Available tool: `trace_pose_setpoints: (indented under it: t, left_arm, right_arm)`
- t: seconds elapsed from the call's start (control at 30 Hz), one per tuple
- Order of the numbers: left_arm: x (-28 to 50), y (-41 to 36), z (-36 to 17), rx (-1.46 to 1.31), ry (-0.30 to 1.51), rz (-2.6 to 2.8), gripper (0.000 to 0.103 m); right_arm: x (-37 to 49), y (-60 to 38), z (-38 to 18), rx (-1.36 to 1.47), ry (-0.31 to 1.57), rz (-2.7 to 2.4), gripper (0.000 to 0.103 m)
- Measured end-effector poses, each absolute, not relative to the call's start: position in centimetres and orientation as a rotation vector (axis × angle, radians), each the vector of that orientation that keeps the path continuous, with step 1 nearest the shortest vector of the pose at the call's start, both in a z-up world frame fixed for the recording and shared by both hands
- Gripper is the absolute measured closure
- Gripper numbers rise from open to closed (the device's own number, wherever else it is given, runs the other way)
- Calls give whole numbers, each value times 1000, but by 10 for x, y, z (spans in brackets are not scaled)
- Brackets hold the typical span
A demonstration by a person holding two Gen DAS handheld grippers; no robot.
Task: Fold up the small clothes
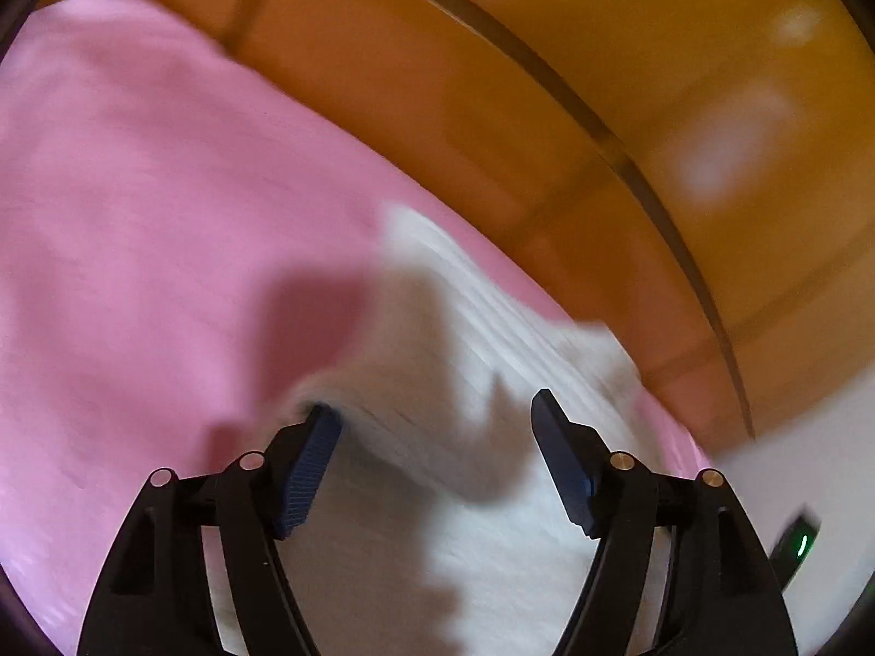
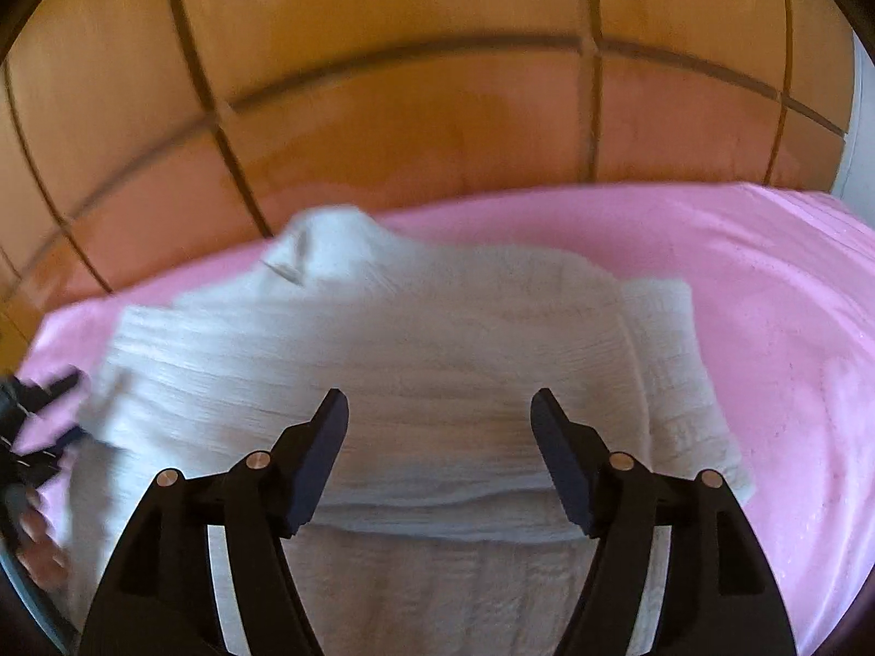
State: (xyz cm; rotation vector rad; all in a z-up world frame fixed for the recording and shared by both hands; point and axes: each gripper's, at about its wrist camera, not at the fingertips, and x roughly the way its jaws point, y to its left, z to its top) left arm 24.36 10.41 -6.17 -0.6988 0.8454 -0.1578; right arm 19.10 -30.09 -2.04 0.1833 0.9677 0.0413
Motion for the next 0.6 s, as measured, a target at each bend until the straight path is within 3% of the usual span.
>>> trace_pose_setpoints:
  t: [0.07,0.13,0.33,0.6]
  left_arm:
    - [240,123,-77,-786,881,-154,49]
    - [230,130,-83,-760,899,-149,56]
    - [202,143,-58,-684,833,-92,54]
    - [254,73,-16,-376,778,-214,54]
  right_arm:
    - [189,-309,-35,220,978,49,32]
    - [187,-310,-35,227,959,58,31]
    - [184,-303,-34,183,950,60,21]
    - [185,-300,-35,167,948,61,18]
